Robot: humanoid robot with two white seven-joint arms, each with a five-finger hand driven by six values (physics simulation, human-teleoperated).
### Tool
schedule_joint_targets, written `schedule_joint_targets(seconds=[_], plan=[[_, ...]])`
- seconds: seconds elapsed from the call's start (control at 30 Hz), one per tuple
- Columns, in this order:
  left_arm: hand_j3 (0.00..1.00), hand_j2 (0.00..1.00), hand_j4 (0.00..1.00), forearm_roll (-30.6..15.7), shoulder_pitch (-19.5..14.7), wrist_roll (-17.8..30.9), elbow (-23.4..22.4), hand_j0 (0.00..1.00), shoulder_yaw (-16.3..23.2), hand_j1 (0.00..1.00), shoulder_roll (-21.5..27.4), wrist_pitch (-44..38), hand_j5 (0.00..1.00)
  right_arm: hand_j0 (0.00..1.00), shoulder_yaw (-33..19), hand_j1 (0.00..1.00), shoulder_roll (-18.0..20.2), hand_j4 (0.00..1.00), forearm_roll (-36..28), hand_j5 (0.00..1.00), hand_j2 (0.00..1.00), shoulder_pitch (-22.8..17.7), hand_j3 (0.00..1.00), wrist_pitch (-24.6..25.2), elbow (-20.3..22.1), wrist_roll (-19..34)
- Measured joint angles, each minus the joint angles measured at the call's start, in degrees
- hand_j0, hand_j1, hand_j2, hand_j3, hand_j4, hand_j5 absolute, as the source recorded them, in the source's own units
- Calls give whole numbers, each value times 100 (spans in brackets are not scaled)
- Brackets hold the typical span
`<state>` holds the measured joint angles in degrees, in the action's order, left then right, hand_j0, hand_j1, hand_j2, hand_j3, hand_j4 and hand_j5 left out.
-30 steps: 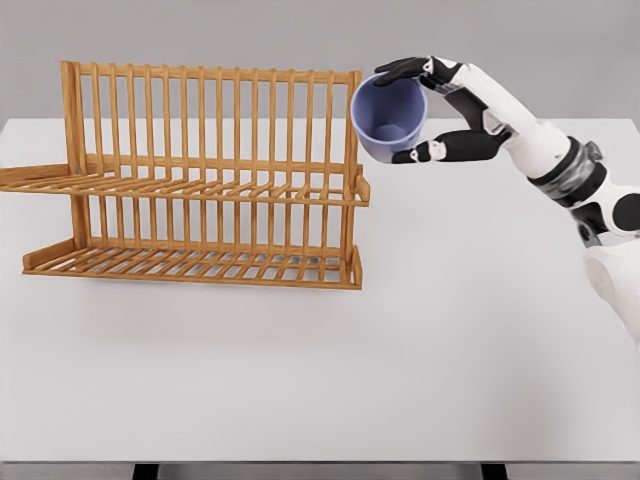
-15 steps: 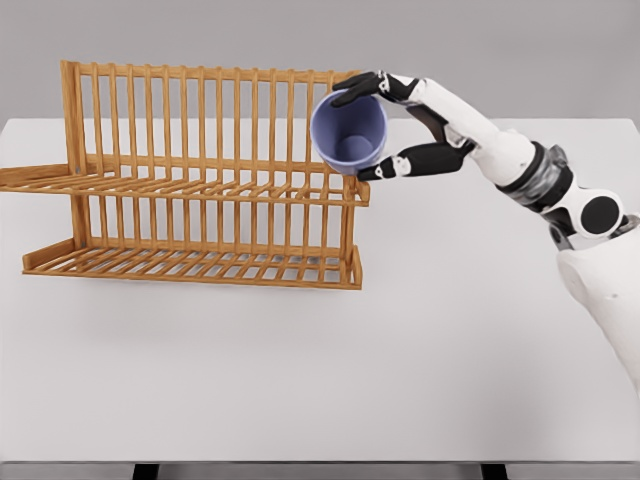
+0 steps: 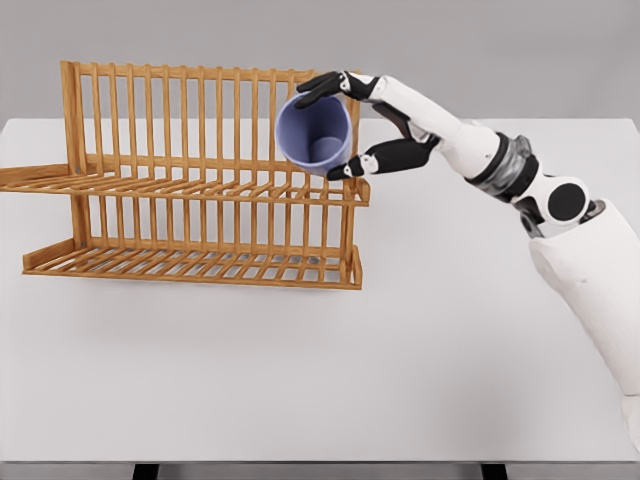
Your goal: Right arm put cup on second shelf
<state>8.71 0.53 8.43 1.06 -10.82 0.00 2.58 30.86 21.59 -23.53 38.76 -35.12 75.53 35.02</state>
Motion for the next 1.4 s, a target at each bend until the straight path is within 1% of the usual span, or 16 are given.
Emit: schedule_joint_targets(seconds=[0.23, 0.43, 0.53, 0.6, 0.63, 0.7, 1.1, 1.27, 1.4], plan=[[100, 100, 100, 1, 0, 0, 0, 100, 0, 100, 0, -1, 100, 72, 201, 72, -67, 72, -27, 72, 72, 26, 72, -1, -297, 0], [100, 100, 100, 0, 0, 0, 0, 100, 0, 100, 0, -2, 100, 73, 311, 73, -108, 73, -38, 73, 73, 114, 73, 1, -410, -1], [100, 100, 100, 0, 0, 0, 0, 100, 0, 100, 0, 2, 100, 77, 343, 77, -111, 77, -68, 77, 77, 114, 77, 11, -423, -2], [100, 100, 100, 0, 0, 0, 1, 100, 0, 100, 0, 1, 100, 77, 349, 77, -111, 77, -93, 77, 77, 114, 77, 22, -427, -4], [100, 100, 100, 0, -9, 0, 1, 100, 0, 100, 0, 0, 100, 78, 351, 78, -111, 78, -100, 78, 78, 114, 78, 24, -427, -5], [100, 100, 100, 0, 0, 0, 1, 100, 0, 100, 0, -1, 100, 100, 349, 100, -108, 100, -126, 100, 100, 97, 100, 39, -423, -9], [100, 100, 100, 0, 0, 0, 1, 100, -1, 100, 0, 1, 100, 100, 345, 100, -62, 100, -112, 100, 100, 44, 100, 48, -343, -18], [100, 100, 100, 0, 0, 0, 0, 100, 1, 100, 0, 0, 100, 100, 356, 100, 60, 100, -22, 100, 100, 35, 100, 13, -139, -24], [100, 100, 100, 0, 0, 0, 0, 100, 0, 100, 0, 0, 100, 100, 354, 100, 111, 100, -15, 100, 100, 35, 100, 1, -83, -19]])
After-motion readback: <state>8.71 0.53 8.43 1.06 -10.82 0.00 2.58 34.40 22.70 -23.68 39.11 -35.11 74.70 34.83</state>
